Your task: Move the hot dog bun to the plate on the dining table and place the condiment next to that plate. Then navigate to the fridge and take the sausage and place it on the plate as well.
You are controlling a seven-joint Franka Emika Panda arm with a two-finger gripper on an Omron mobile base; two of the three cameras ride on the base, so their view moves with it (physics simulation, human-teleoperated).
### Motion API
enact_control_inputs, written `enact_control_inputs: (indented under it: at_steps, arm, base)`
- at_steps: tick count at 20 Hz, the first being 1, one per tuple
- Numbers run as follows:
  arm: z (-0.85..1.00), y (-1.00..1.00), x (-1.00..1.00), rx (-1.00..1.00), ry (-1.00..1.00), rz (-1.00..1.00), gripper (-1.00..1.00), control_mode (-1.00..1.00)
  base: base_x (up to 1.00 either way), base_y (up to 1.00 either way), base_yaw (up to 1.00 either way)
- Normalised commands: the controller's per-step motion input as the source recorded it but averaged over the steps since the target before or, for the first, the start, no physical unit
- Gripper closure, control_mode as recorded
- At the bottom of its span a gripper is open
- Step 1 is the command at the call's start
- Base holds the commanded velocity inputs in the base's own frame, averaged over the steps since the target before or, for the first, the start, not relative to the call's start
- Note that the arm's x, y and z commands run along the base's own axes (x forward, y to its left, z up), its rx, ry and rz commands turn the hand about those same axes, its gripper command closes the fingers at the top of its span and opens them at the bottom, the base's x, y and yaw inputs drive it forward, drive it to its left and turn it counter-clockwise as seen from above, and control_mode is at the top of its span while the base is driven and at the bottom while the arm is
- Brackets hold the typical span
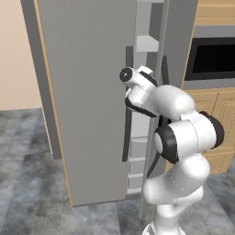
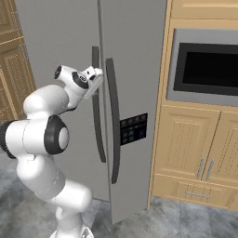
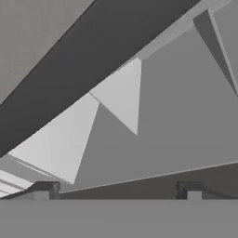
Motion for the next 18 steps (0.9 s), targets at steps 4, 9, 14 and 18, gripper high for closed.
enact_control_inputs:
  at_steps: [4,9,14,18]
  arm:
    - [0.0,-0.52,0.0,0.0,0.0,0.0,-1.0,-1.0]
    - [0.0,-0.53,-0.28,0.0,-0.04,-0.02,-1.0,-1.0]
    - [0.0,-0.61,-0.5,0.0,-0.07,-0.07,-1.0,-1.0]
    - [0.0,-0.74,-0.37,0.0,-0.01,-0.09,-1.0,-1.0]
  base:
    - [0.0,0.0,0.0]
    - [0.0,0.0,0.0]
    - [0.0,0.0,0.0]
    - [0.0,0.0,0.0]
